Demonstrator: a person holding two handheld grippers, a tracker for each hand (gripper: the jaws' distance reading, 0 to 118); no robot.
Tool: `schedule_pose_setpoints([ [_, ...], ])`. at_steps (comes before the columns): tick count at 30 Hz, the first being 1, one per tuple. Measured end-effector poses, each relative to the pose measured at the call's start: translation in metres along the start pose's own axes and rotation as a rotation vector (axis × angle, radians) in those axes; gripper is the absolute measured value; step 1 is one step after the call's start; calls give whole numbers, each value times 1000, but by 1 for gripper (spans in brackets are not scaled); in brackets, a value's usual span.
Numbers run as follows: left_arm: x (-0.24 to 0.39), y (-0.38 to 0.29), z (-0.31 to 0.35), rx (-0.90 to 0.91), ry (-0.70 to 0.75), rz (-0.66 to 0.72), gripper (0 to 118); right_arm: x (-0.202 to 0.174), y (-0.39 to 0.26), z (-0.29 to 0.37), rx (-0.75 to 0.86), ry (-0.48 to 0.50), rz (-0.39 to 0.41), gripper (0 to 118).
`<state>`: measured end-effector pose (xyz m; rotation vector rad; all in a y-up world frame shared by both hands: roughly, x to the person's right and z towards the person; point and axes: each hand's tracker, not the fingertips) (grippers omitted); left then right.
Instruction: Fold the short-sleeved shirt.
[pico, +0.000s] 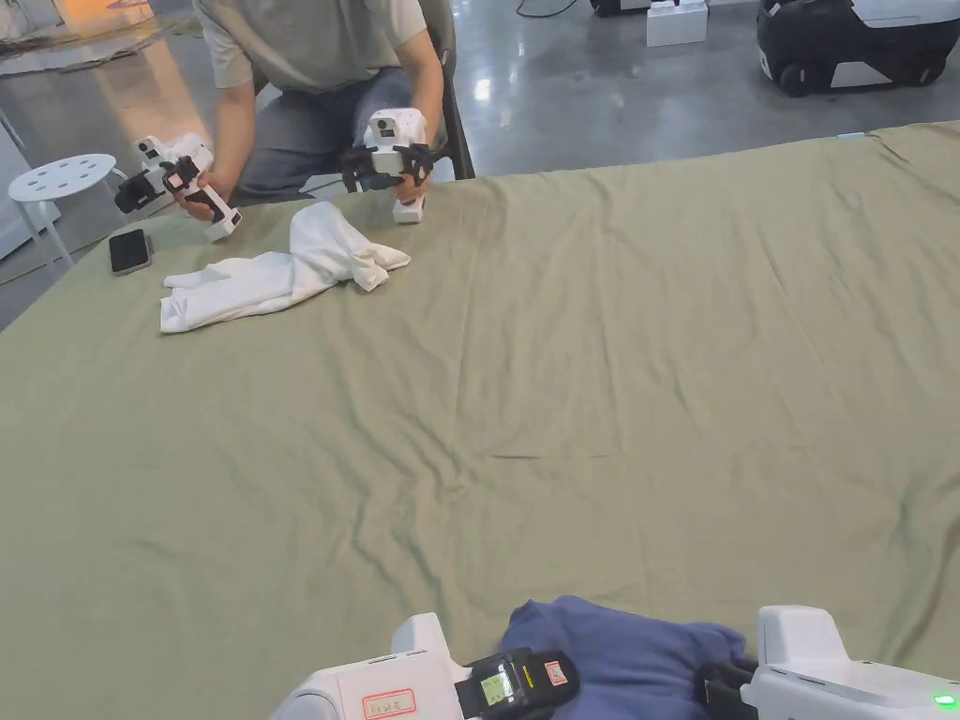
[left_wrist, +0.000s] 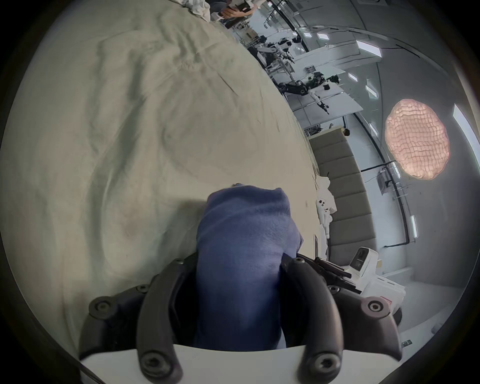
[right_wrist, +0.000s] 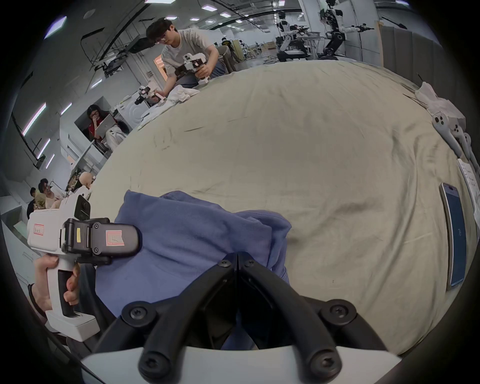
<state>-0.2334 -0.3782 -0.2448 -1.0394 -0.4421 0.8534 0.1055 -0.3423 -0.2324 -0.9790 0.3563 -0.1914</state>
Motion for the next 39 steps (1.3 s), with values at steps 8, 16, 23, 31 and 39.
schedule_pose_setpoints([
  [8, -2, 4, 26, 21, -76, 56, 40, 5, -1, 26, 95, 113, -71, 0],
  [16, -85, 83, 209, 201, 201, 17, 40, 15, -5, 51, 137, 128, -142, 0],
  [23, -126, 134, 292, 285, 406, 132, 40, 18, -18, 41, 91, 116, -192, 0],
  [31, -115, 139, 282, 353, 621, 120, 84, 19, -11, 62, 117, 94, -144, 0],
  [39, 2, 101, 334, 631, 671, -273, 84, 26, 2, 108, 292, 33, -61, 0],
])
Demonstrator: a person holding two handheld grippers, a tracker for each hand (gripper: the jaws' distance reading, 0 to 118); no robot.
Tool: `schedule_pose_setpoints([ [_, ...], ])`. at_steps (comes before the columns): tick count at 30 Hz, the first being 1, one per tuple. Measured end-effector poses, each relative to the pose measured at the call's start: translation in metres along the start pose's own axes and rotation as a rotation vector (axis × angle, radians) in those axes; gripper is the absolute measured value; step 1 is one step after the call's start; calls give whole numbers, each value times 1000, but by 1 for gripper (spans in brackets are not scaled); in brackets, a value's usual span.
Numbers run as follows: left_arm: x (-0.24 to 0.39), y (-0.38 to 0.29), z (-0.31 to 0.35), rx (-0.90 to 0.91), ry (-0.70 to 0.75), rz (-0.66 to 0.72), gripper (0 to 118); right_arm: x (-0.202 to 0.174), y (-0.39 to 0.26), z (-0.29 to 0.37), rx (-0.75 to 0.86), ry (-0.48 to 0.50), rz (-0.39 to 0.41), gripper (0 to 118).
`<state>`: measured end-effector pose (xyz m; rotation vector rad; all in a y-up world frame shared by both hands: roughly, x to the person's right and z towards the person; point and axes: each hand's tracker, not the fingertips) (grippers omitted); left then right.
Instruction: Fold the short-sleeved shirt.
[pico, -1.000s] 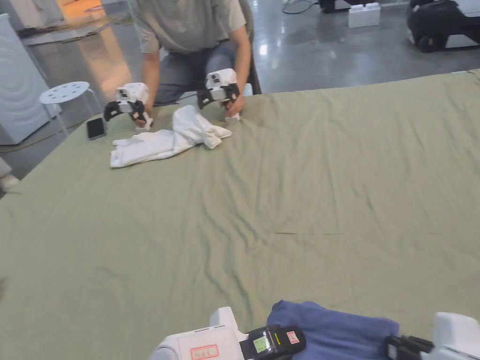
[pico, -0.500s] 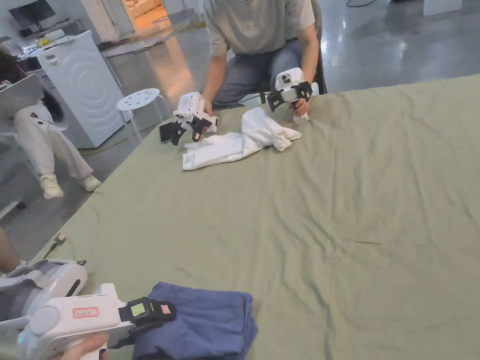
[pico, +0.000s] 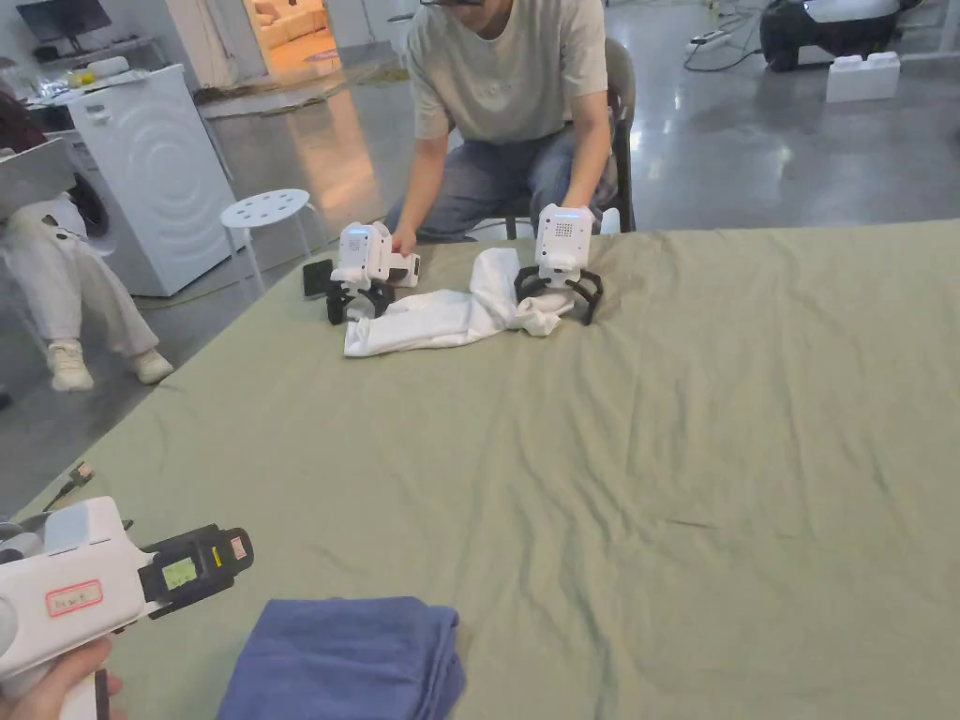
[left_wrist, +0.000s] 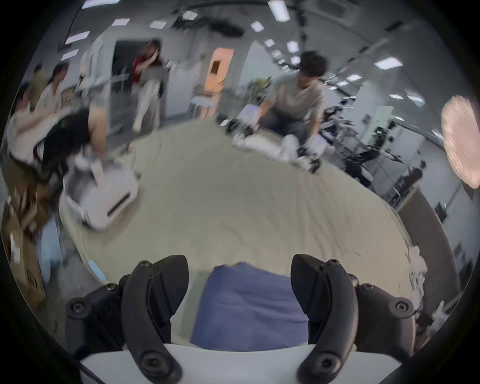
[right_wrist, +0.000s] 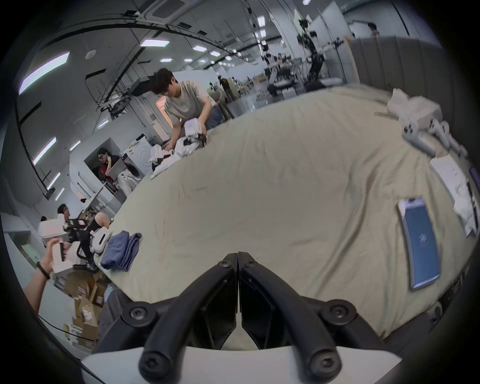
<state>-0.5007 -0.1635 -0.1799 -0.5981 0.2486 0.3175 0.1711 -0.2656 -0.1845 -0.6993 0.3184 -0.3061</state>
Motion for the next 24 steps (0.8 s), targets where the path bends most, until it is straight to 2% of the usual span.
schedule_pose_setpoints([
  [7, 126, -50, 81, 309, -127, -203, 80, -29, 17, 46, 208, -72, 184, 0],
  [11, 171, -79, 86, 337, -197, -212, 74, -41, 21, 64, 267, -67, 211, 0],
  [13, 189, -90, 84, 356, -190, -267, 64, -45, 22, 71, 281, -67, 219, 0],
  [16, 209, -108, 92, 398, -223, -339, 34, -46, 20, 76, 309, -83, 232, 0],
  [17, 212, -113, 95, 418, -238, -362, 20, -47, 19, 78, 317, -89, 235, 0],
  [19, 218, -120, 101, 430, -272, -387, 4, -48, 18, 81, 332, -100, 237, 0],
  [21, 223, -125, 108, 434, -238, -394, 0, -48, 16, 83, 335, -103, 233, 0],
  [24, 221, -123, 115, 446, -230, -399, 0, -48, 13, 83, 347, -104, 222, 0],
])
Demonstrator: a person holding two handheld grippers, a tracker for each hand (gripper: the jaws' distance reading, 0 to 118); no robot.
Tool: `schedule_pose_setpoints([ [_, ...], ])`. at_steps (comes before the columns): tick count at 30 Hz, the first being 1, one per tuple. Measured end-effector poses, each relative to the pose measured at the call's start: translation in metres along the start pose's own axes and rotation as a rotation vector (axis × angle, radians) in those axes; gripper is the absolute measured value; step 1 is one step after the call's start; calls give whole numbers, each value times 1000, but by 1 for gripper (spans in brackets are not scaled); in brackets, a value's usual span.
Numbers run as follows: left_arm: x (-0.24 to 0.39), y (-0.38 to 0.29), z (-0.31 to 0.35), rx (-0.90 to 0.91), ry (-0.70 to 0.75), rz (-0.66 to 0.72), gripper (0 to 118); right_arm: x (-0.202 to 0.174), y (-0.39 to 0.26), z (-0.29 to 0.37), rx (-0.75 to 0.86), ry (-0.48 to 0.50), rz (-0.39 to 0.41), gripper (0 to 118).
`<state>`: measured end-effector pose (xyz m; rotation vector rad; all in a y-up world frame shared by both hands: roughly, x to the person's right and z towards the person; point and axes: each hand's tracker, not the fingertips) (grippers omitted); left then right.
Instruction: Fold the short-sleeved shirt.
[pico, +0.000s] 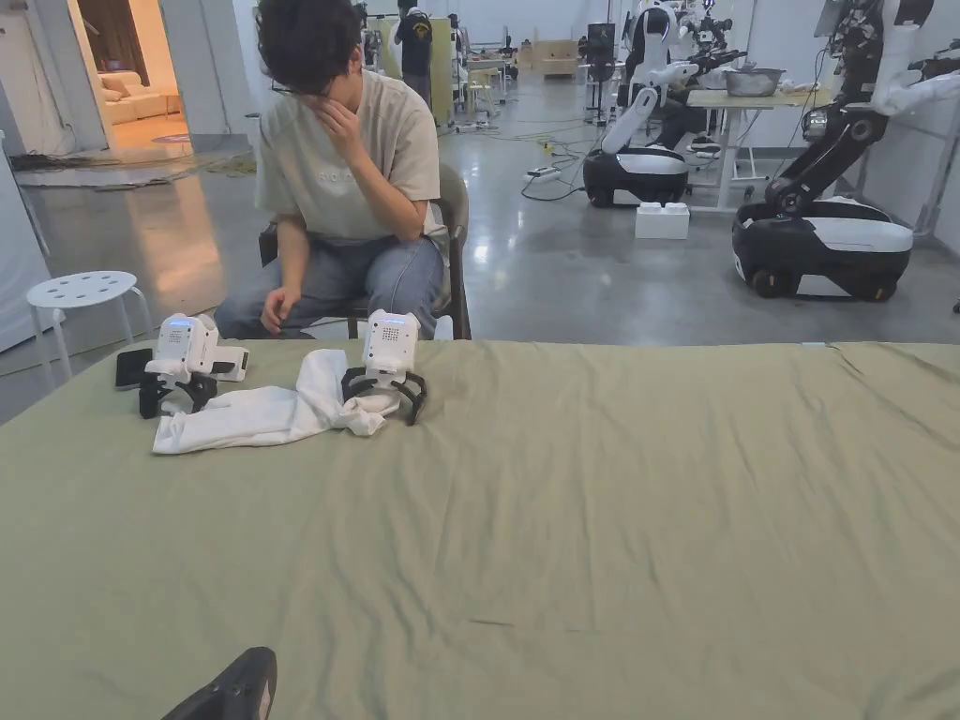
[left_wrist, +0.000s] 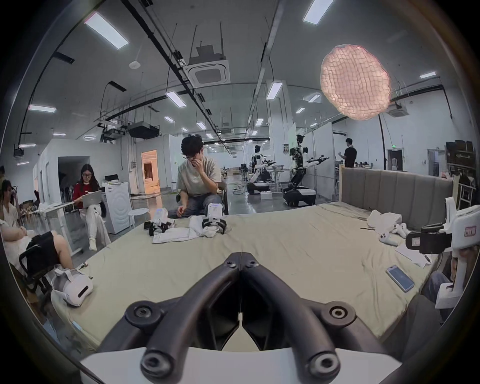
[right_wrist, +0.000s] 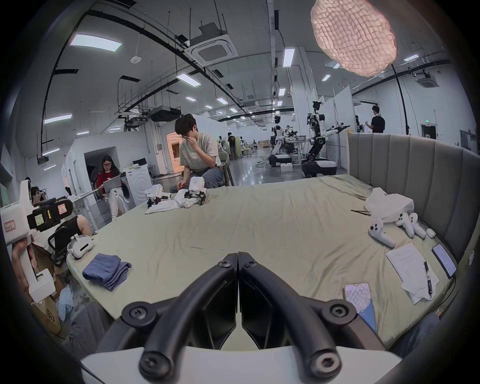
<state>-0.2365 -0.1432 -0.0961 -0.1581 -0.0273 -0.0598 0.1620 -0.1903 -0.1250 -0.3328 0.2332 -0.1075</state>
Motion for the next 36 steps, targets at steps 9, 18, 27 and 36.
schedule_pose_setpoints([
  [9, -5, 5, 2, 3, -3, 32, 0, -4, -1, -2, 18, -11, 1, 0],
  [18, -3, 3, 0, -10, -34, 53, 0, -3, 2, 1, 53, -33, -1, 0],
  [27, -2, 2, 0, -7, -35, 59, 0, 1, 5, 4, 79, -51, -24, 0],
  [36, -1, 7, 1, 15, -43, 72, 104, -1, 8, 6, 117, -72, -18, 90],
])
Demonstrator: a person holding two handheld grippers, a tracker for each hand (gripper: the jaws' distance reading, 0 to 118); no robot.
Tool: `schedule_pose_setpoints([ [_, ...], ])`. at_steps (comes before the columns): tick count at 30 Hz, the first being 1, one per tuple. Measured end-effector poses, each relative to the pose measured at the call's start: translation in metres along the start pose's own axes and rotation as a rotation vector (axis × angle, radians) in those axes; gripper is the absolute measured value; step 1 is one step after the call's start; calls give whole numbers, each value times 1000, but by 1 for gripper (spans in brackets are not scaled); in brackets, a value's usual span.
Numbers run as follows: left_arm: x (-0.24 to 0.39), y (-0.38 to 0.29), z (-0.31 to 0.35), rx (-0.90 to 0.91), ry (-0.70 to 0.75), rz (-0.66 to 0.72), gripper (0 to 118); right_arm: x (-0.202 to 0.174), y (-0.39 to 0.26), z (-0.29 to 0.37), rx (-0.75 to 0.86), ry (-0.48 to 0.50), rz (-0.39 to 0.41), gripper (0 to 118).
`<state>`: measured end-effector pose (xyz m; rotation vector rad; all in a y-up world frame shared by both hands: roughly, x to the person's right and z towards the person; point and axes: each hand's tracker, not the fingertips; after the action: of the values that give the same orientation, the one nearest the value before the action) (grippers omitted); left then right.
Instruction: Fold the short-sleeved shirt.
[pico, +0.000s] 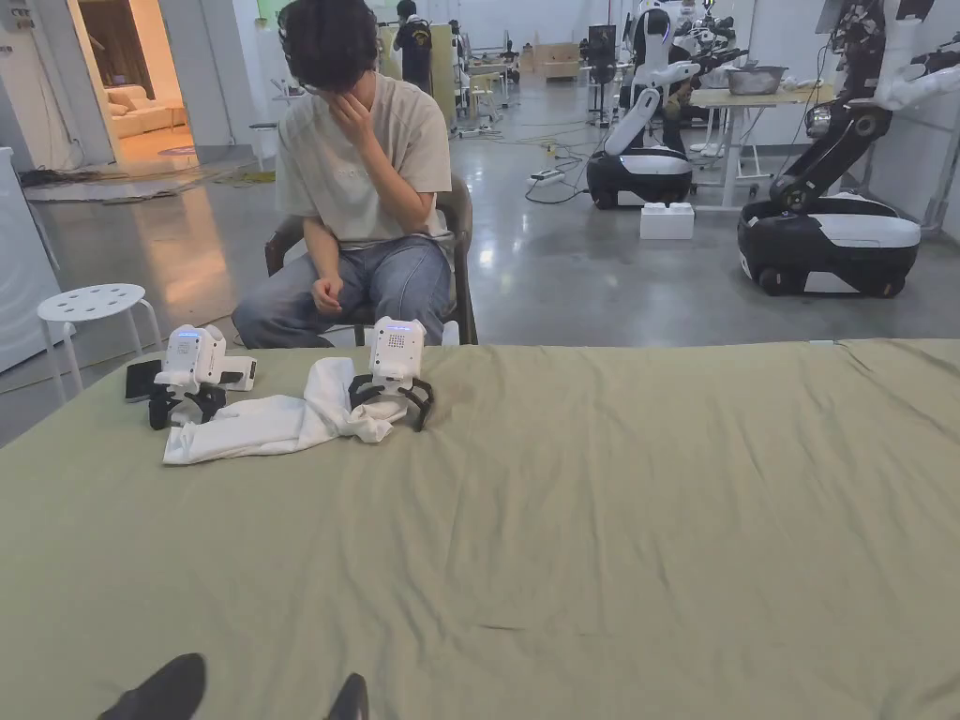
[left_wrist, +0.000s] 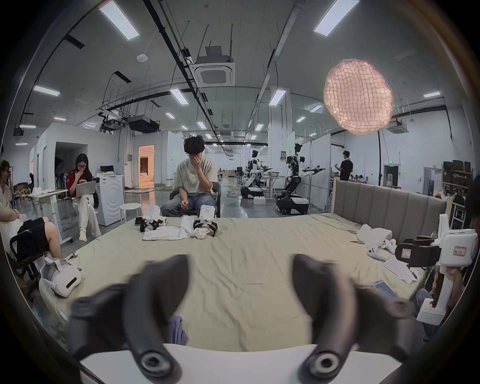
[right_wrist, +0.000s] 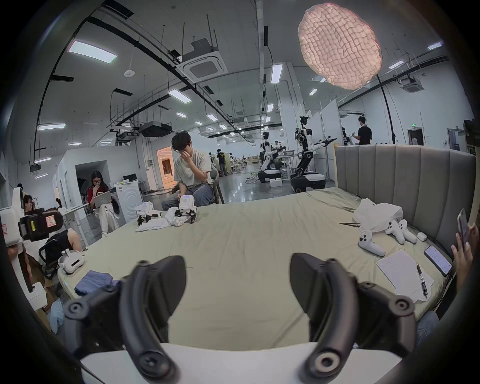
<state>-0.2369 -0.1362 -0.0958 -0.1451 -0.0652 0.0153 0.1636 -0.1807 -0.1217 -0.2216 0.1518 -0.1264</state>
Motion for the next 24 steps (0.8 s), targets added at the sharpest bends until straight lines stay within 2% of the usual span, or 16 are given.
schedule_pose_setpoints([
  [3, 1, 1, 1, 18, 7, -7, 107, 0, 2, 1, 15, -4, 4, 99],
  [6, 2, 1, 1, 22, 21, -2, 112, -2, 3, 1, 24, -11, 28, 118],
  [24, 2, 1, 2, 20, 42, 5, 114, -4, 2, 1, 12, -10, 44, 118],
])
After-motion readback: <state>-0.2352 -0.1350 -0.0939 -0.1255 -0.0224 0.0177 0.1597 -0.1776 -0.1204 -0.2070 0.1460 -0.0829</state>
